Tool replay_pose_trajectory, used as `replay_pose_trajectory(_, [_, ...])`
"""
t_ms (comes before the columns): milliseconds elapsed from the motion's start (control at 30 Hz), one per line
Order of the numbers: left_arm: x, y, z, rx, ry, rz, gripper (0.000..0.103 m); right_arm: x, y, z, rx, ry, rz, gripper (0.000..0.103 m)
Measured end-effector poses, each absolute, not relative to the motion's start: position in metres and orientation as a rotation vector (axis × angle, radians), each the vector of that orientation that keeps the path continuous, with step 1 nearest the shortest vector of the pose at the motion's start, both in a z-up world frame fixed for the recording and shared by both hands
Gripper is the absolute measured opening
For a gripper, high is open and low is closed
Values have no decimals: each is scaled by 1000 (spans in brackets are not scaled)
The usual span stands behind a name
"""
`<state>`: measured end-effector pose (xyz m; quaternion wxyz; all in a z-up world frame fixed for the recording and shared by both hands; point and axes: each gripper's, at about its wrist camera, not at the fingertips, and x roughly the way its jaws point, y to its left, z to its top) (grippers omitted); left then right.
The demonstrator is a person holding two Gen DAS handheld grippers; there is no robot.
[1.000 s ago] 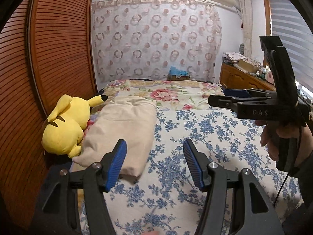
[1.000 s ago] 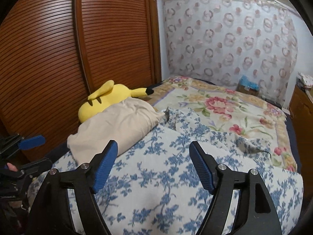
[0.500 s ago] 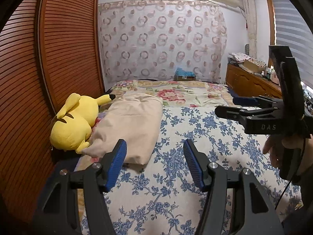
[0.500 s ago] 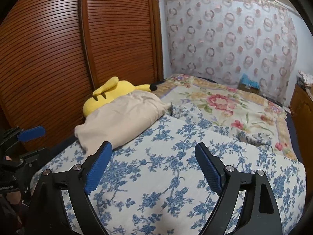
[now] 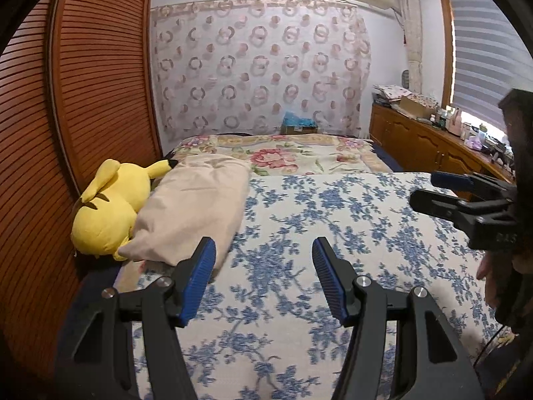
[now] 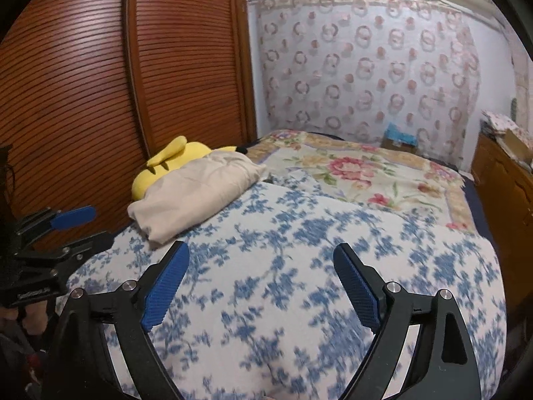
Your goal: Fold small clothes
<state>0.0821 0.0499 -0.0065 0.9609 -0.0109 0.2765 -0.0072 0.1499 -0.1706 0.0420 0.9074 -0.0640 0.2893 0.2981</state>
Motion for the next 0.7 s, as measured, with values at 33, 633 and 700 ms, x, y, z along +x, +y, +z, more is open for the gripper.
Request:
replay_pose_trajectory(33, [82,47,-6,-22,560,-20,60,146,-176,42,-126,596,605,90])
replay_pose_trajectory(633, [83,-26,36,19,505,-160,60,91,-267,74,-56,517,397,91])
replay_pose_trajectory(700, [79,-31,46,24,492,-167,60,86,-274,81,-50,499,377,91])
